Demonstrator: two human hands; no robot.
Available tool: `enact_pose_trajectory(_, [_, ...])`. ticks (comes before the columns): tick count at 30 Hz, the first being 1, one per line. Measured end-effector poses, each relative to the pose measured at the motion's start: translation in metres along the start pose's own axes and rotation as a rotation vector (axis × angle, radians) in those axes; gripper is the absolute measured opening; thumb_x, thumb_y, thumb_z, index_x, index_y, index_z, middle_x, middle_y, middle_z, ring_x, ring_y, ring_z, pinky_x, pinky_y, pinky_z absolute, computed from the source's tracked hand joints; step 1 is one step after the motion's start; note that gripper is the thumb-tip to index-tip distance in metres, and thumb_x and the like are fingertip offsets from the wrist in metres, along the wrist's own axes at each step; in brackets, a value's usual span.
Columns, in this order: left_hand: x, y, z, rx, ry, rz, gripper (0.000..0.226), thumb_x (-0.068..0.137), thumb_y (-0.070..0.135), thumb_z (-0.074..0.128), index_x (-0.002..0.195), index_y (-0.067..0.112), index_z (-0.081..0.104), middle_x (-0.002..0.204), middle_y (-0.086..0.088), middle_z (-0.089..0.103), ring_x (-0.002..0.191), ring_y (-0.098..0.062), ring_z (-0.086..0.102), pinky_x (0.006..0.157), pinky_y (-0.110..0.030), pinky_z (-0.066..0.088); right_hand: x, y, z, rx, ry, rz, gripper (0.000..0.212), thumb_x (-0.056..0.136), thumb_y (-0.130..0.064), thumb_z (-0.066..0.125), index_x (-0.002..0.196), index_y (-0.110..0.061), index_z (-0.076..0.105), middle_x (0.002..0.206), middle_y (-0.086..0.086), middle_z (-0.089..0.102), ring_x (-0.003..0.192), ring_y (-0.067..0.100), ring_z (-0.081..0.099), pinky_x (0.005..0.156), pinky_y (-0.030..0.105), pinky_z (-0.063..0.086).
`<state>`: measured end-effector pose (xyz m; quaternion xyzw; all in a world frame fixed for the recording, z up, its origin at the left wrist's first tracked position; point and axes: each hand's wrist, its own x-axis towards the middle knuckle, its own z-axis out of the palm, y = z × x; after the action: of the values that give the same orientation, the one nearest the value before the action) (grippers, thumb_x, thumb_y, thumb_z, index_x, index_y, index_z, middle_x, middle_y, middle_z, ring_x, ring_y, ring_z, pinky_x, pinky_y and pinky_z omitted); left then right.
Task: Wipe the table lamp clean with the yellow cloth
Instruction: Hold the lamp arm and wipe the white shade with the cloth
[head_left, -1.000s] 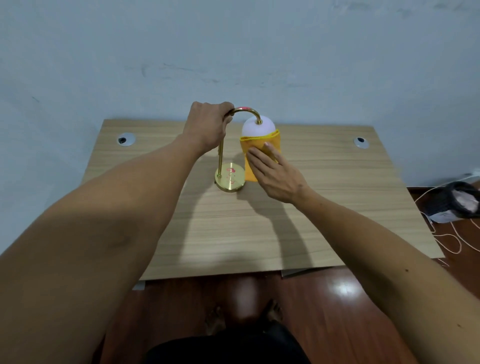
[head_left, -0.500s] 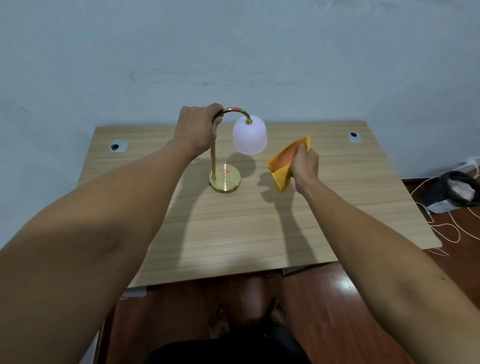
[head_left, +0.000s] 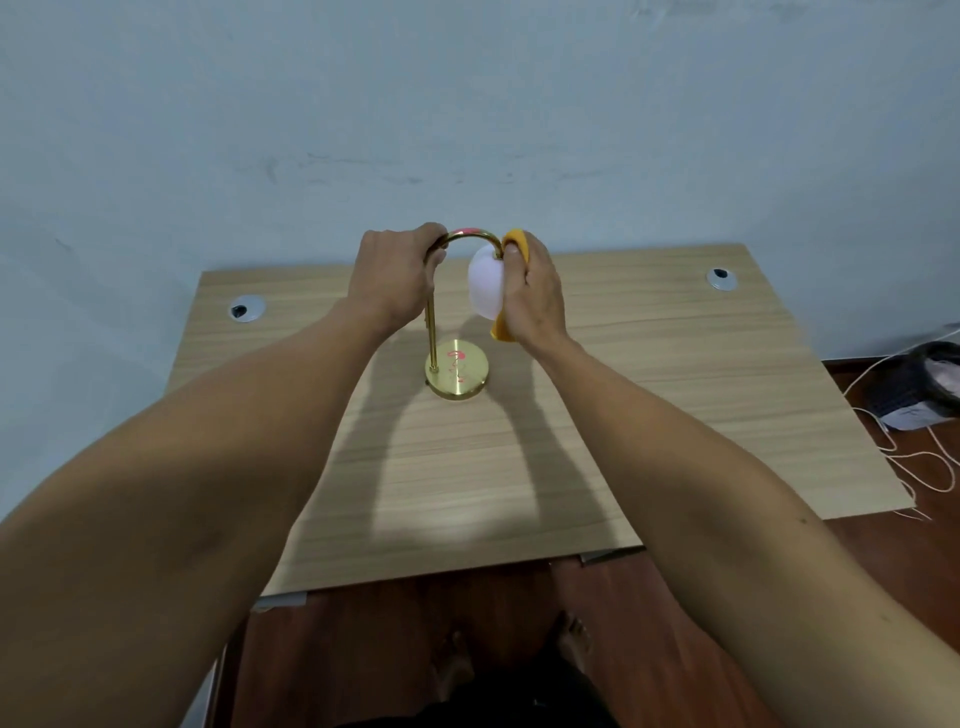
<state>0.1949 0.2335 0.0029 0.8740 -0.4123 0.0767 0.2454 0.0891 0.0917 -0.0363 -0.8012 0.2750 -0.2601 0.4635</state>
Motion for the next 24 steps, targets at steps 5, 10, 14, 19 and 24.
enact_pose_trajectory(5, [-0.001,0.001,-0.001,-0.010,0.026,0.028,0.019,0.101,0.021,0.052,0.107,0.011,0.067,0.075,-0.011,0.071,0.069,-0.040,0.060,0.077,-0.046,0.049,0.019,0.004,-0.004,-0.016,-0.077,-0.017,0.032,0.103,-0.040,0.035,0.108,-0.022,0.061,0.116,0.000,0.063,0.110,0.022,0.057,0.102,0.051,0.047])
enact_pose_trajectory(10, [-0.001,0.004,-0.001,-0.002,0.022,0.053,0.019,0.100,0.021,0.052,0.106,0.010,0.068,0.073,-0.012,0.070,0.066,-0.040,0.059,0.077,-0.043,0.049,-0.022,0.033,0.017,-0.204,0.031,-0.248,0.049,0.109,-0.028,0.035,0.154,-0.010,0.036,0.164,0.012,0.027,0.154,0.033,0.017,0.125,0.053,0.020])
enact_pose_trajectory(14, [0.000,0.004,-0.002,-0.015,0.016,0.052,0.020,0.100,0.021,0.053,0.107,0.010,0.068,0.075,-0.013,0.071,0.068,-0.040,0.061,0.076,-0.042,0.049,-0.047,0.049,0.025,-0.336,0.021,-0.364,0.056,0.108,-0.020,0.037,0.159,-0.001,0.023,0.168,0.022,0.013,0.156,0.045,0.000,0.123,0.064,0.015])
enact_pose_trajectory(19, [0.000,0.004,-0.002,-0.028,-0.009,0.027,0.019,0.100,0.020,0.054,0.109,0.011,0.068,0.080,-0.011,0.073,0.073,-0.039,0.064,0.082,-0.043,0.050,-0.072,0.079,0.021,-0.460,-0.085,-0.586,0.055,0.104,-0.014,0.035,0.151,0.013,0.030,0.163,0.027,0.025,0.154,0.049,0.011,0.124,0.058,0.023])
enact_pose_trajectory(24, [-0.001,0.004,-0.002,-0.045,0.004,0.019,0.019,0.100,0.020,0.053,0.107,0.011,0.068,0.075,-0.011,0.071,0.070,-0.040,0.062,0.083,-0.045,0.050,-0.101,0.098,0.014,-0.225,-0.132,-0.257,0.038,0.103,-0.003,0.048,0.140,-0.002,0.053,0.146,0.016,0.055,0.141,0.019,0.044,0.117,0.010,0.025])
